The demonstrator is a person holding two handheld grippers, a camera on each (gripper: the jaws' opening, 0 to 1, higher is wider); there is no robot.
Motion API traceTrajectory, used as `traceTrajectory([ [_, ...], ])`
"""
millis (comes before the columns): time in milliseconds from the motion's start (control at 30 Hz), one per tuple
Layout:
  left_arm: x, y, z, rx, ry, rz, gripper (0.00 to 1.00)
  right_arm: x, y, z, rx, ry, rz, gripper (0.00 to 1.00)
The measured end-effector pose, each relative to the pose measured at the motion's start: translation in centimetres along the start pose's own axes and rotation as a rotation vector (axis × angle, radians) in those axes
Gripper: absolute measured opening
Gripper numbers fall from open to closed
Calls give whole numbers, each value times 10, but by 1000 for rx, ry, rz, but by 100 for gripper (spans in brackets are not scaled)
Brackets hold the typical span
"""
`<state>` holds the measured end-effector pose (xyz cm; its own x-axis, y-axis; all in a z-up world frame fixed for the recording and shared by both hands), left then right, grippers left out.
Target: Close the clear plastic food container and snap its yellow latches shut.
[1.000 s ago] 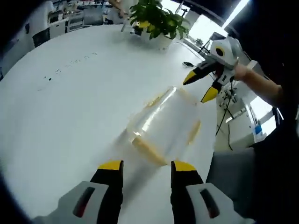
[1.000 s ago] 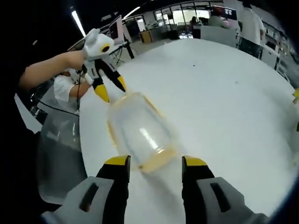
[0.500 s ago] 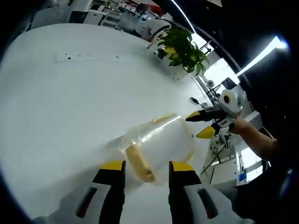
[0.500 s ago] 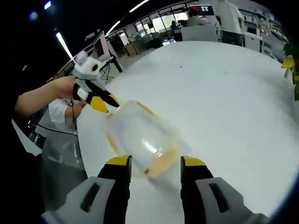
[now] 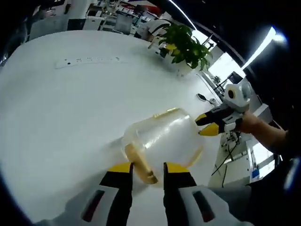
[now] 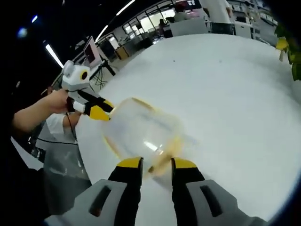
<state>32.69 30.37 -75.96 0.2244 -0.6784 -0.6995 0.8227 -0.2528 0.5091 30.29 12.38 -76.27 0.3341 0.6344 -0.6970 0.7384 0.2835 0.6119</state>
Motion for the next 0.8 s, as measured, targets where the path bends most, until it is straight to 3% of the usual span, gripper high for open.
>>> traceTrajectory([
  [367, -1, -2, 0, -35, 23, 54, 14, 1, 2, -2, -96, -21, -21, 20],
  [433, 2, 2, -1, -105, 50, 84, 13, 2, 1, -2, -60, -4, -17, 18],
  [500, 3, 4, 0, -61, 57, 76, 12, 2, -2, -1, -65, 8, -9, 18],
  [533, 3, 4, -2, -74, 55, 77, 12, 2, -1, -1, -70, 12, -11, 18],
  [633, -3, 4, -3, -215, 49, 71, 8, 6, -5, 1, -33, 44, -28, 18],
  [733, -10, 7, -3, -132, 50, 31, 9, 7, -6, 1, -23, 60, -38, 18],
  [800, -9, 8, -8, -138, 56, 28, 10, 7, -5, 1, -30, 60, -39, 19],
])
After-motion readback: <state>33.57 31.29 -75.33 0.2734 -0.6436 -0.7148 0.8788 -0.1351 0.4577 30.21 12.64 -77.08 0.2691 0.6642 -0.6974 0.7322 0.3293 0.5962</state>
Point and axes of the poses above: the point that each gripper's makers call its tool centre point, and the gripper's own axes: x roughly forward along the fingers, z roughly to its right, y roughly out of its top, the point moved 2 cm from there along -x, roughly backward along the fingers, and after that the axes turned 4 degrees about -x, right-handed, at the moved point
